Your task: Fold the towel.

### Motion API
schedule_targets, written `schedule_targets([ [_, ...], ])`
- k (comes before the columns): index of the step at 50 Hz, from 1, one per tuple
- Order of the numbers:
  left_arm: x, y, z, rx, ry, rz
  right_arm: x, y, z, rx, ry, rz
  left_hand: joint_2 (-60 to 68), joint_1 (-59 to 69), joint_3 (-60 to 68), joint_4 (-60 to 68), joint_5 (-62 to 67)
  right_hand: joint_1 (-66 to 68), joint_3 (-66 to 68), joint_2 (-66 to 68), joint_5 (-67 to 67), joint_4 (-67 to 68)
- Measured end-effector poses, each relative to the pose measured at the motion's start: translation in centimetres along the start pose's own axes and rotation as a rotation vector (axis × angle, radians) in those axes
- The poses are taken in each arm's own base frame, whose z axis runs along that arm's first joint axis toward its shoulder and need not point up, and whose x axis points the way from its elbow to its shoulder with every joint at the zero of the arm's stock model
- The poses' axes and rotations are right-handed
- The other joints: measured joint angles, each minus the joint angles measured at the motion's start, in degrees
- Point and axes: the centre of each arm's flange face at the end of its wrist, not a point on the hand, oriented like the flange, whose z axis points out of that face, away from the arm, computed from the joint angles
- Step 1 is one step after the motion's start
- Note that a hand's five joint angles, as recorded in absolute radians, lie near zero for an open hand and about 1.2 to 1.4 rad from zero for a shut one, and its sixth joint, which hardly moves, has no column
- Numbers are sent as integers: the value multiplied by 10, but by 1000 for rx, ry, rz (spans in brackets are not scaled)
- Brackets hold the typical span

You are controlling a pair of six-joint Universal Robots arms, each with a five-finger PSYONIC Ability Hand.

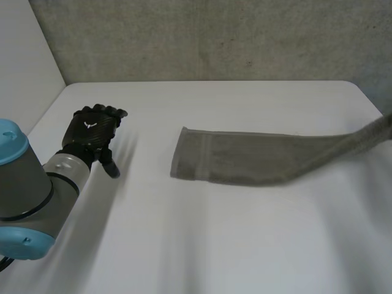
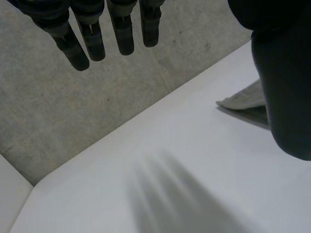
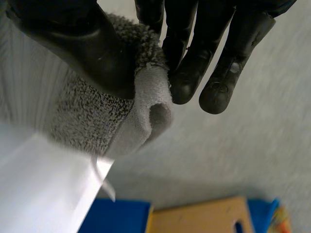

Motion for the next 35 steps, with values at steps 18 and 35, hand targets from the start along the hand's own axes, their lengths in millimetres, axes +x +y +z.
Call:
schedule_targets([
  [18, -4, -14, 5, 44, -20, -10, -233, -195, -145, 581, -475, -72, 0, 0, 0, 0, 0, 2, 8, 4, 0, 0],
  [35, 0, -13, 7, 46, -9, -11, -293, -179, -187, 544, -706, 29, 0, 0, 0, 0, -1, -605, -620, -608, -628, -622],
])
